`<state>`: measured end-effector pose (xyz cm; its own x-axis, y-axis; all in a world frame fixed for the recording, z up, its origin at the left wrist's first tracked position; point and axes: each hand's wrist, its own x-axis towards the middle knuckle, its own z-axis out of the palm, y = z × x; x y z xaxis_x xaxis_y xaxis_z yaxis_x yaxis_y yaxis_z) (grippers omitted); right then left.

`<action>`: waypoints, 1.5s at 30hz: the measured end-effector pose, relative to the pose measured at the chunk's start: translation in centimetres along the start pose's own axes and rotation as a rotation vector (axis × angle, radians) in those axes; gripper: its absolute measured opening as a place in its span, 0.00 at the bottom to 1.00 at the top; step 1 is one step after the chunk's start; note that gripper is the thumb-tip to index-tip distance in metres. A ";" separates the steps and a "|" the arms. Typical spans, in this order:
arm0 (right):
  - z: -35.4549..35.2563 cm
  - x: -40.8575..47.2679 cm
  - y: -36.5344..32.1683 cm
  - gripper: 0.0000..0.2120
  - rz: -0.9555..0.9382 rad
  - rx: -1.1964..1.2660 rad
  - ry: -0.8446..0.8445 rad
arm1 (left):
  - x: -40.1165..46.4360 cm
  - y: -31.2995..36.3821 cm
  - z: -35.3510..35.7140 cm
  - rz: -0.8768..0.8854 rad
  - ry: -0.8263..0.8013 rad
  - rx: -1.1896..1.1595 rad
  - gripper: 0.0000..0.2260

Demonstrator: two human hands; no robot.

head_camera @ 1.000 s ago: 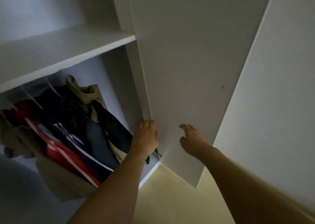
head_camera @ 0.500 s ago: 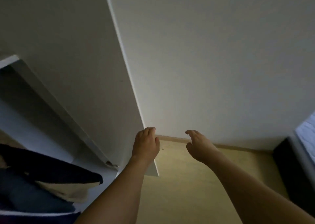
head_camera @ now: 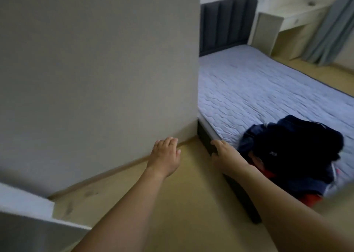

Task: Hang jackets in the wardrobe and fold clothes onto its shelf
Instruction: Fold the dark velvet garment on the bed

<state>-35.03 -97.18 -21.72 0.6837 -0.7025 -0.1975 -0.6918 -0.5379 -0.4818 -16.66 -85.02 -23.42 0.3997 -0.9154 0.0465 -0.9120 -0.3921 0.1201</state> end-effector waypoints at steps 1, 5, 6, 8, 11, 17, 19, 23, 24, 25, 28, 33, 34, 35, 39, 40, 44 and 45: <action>-1.3 0.1 2.4 0.21 0.038 0.004 0.016 | 1.8 2.4 0.5 0.031 -0.008 -0.005 0.21; -5.5 1.3 11.0 0.23 0.153 0.050 0.064 | 8.7 10.1 3.1 0.079 -0.028 -0.044 0.21; -6.3 1.8 12.9 0.23 0.175 0.057 0.066 | 10.3 11.6 3.8 0.083 -0.037 -0.053 0.21; -8.0 2.7 16.7 0.23 0.218 0.056 0.059 | 13.6 14.6 5.6 0.093 -0.053 -0.077 0.20; -11.0 4.6 22.5 0.23 0.281 0.046 0.063 | 18.7 20.0 8.4 0.121 -0.081 -0.119 0.19; -17.8 7.2 34.4 0.24 0.377 0.099 0.103 | 27.8 33.3 12.1 0.204 -0.214 -0.193 0.17; -19.8 7.8 39.1 0.24 0.411 0.123 0.100 | 30.0 37.6 13.2 0.199 -0.262 -0.229 0.17; -22.9 10.1 49.1 0.25 0.438 0.122 0.050 | 33.7 43.9 16.6 0.118 -0.329 -0.224 0.17; -23.6 10.9 51.3 0.25 0.428 0.124 0.030 | 34.4 45.0 17.4 0.061 -0.336 -0.232 0.17; -24.3 11.8 53.1 0.25 0.407 0.129 0.002 | 34.9 46.0 18.0 -0.012 -0.345 -0.254 0.17; -26.4 14.8 57.8 0.23 0.326 0.132 -0.099 | 35.5 48.0 19.1 -0.226 -0.353 -0.331 0.17; -29.4 19.5 61.7 0.18 0.291 0.131 -0.197 | 35.3 49.2 19.3 -0.541 -0.380 -0.512 0.15; -29.5 20.5 62.5 0.18 0.300 0.137 -0.207 | 35.9 49.4 19.5 -0.579 -0.386 -0.539 0.15; -29.6 21.6 63.4 0.20 0.315 0.144 -0.226 | 36.9 49.7 19.9 -0.604 -0.398 -0.549 0.15; -28.1 27.7 67.8 0.22 0.326 0.156 -0.290 | 42.8 51.7 24.2 -0.672 -0.443 -0.608 0.15; -27.4 29.4 69.1 0.21 0.336 0.152 -0.303 | 44.4 52.6 26.1 -0.694 -0.454 -0.633 0.15; -22.7 36.9 74.3 0.25 0.319 0.073 -0.402 | 48.9 56.3 34.2 -0.812 -0.459 -0.722 0.24; -21.4 38.7 75.5 0.27 0.318 0.048 -0.427 | 49.7 57.3 36.3 -0.830 -0.461 -0.736 0.27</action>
<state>-65.75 -174.96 -47.49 0.4828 -0.5699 -0.6649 -0.8756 -0.3005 -0.3783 -52.40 -156.29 -50.23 0.6330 -0.4136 -0.6544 -0.0609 -0.8693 0.4905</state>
